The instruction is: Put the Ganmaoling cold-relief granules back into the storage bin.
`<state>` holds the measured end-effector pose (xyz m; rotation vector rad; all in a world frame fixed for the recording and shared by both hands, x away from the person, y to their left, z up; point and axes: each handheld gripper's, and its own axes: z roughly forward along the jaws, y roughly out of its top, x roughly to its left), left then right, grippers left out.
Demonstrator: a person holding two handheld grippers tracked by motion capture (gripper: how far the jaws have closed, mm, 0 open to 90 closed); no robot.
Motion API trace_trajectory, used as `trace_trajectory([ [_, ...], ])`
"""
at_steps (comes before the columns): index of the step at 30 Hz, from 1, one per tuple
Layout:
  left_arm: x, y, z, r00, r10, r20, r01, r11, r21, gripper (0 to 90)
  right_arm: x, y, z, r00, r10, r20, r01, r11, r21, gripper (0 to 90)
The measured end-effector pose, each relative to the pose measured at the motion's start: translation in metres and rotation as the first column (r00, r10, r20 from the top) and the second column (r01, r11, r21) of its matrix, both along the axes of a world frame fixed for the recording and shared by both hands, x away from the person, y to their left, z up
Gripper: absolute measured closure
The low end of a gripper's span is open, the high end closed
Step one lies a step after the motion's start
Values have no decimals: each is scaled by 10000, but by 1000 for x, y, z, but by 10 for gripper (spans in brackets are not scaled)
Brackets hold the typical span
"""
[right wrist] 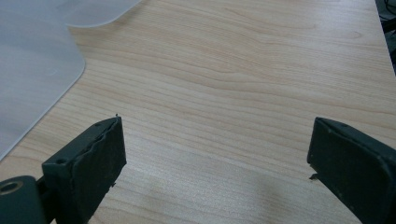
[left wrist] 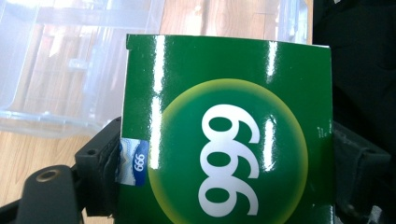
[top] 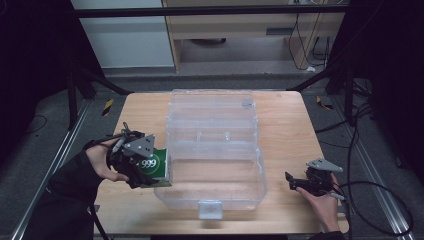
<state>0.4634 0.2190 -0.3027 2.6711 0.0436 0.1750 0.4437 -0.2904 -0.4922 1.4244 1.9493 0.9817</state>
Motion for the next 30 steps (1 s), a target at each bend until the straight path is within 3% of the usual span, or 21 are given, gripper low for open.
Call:
trace_trajectory([
  [15, 8, -24, -7, 9996, -253, -93, 253, 9997, -35, 146, 0, 0, 0, 10000, 41, -14, -41, 10000, 34, 48],
  [30, 15, -40, -22, 9984, -535, -195, 538, 9985, 131, 147, 0, 0, 0, 10000, 65, -12, -64, 10000, 39, 48],
])
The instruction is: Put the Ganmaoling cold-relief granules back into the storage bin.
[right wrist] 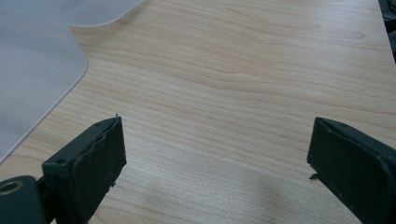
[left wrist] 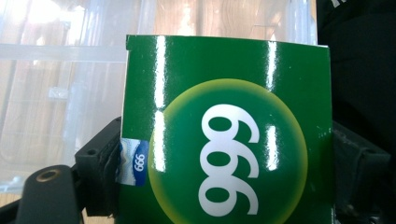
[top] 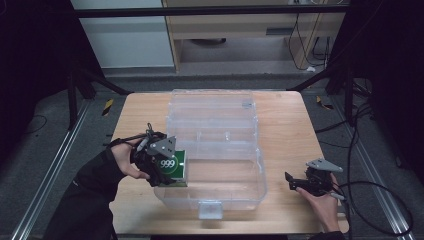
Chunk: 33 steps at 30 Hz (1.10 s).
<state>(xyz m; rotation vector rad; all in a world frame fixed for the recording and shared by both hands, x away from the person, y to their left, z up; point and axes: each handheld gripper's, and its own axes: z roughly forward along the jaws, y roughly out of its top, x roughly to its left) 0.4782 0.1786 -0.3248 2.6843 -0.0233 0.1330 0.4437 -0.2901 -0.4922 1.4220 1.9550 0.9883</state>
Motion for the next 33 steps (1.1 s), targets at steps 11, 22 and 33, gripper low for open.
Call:
trace_trajectory([
  [11, 3, -4, -15, 9998, -71, -174, 71, 10000, 54, 147, 0, 1, 0, 10000, 32, -66, -31, 10000, 29, 48],
  [22, 3, -5, -32, 9991, -23, -433, 33, 9998, 220, 147, 0, 1, -1, 9999, 86, -59, -87, 9999, -61, 50],
  [33, 5, -5, -48, 9980, 35, -630, -15, 9995, 313, 146, 1, 1, -2, 9999, 151, -80, -152, 9998, -113, 49],
])
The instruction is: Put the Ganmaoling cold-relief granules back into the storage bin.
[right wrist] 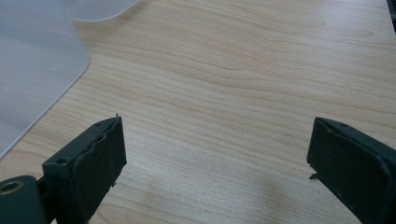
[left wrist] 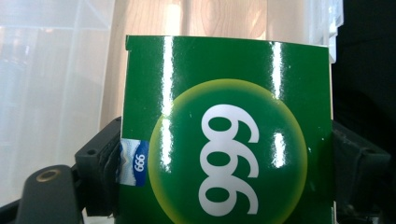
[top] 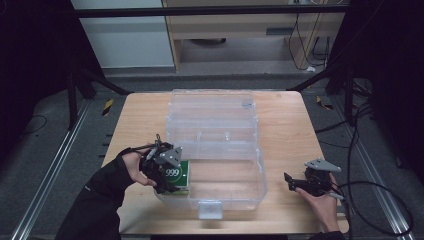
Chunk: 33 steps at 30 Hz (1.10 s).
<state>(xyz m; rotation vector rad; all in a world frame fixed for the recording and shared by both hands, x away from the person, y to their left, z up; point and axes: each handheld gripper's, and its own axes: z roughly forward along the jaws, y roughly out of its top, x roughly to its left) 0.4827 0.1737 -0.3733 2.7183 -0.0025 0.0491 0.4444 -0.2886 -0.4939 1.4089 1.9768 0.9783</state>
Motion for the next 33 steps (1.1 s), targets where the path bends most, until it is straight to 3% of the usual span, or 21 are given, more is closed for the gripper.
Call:
trace_trajectory([
  [2, -1, 1, -3, 9998, 173, -104, -172, 9997, 157, 146, 0, 0, 0, 10000, 1, -5, -1, 10000, 6, 49],
  [19, 1, -1, -22, 9998, 125, -125, -124, 9999, 90, 141, 0, 0, 0, 10000, 10, -51, -10, 10000, -26, 44],
  [31, 0, 0, -23, 9998, 184, 24, -185, 9997, 182, 127, 0, 1, 0, 10000, 20, -73, -20, 10000, 3, 42],
  [33, 0, 1, -21, 9995, 297, 51, -297, 9995, 49, 120, 0, 1, -1, 10000, 25, -81, -25, 10000, -6, 42],
])
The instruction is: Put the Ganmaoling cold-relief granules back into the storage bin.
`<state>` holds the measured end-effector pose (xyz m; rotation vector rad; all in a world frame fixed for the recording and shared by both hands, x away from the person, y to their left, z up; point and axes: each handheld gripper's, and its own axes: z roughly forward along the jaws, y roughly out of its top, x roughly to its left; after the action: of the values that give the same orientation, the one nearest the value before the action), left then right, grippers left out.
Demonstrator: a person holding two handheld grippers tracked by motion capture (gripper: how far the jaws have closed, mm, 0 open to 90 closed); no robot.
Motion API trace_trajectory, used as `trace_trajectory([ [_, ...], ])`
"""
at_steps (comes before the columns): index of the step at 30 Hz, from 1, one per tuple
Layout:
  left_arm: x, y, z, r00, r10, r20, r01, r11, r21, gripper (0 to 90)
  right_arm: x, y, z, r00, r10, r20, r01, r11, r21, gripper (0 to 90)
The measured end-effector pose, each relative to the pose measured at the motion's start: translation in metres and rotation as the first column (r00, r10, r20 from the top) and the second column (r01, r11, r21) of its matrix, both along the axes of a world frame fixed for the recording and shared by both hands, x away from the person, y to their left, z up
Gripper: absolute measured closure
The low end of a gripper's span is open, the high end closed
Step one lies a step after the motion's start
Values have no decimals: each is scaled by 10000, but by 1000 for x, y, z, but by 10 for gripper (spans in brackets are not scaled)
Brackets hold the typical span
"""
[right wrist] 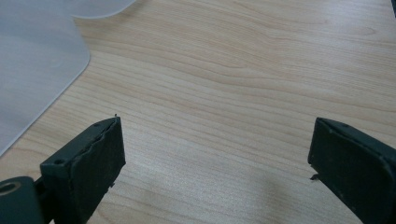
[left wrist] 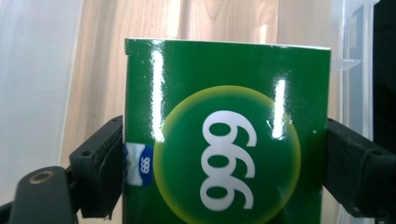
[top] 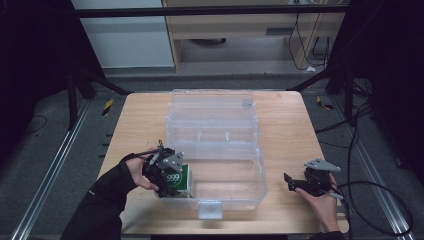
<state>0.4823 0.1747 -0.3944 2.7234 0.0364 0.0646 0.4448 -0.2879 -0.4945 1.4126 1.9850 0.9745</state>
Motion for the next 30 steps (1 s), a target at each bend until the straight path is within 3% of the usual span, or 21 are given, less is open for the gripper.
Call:
trace_trajectory([
  [10, -5, 16, 28, 9982, 282, 520, -237, 9961, -849, 167, 0, 0, 0, 10000, -14, 14, 14, 10000, -11, 42],
  [17, -12, 42, 40, 9921, 955, 819, -840, 9875, -1334, 195, -1, 0, 1, 10000, -58, -29, 58, 10000, 0, 42],
  [26, -21, 79, 34, 9771, 1978, 780, -1793, 9637, -1978, 215, -1, 0, 1, 10000, -59, 13, 59, 10000, -66, 41],
  [30, -22, 95, 24, 9643, 2552, 709, -2336, 9457, -2259, 217, -1, 0, 1, 10000, -71, -2, 71, 9999, -91, 41],
])
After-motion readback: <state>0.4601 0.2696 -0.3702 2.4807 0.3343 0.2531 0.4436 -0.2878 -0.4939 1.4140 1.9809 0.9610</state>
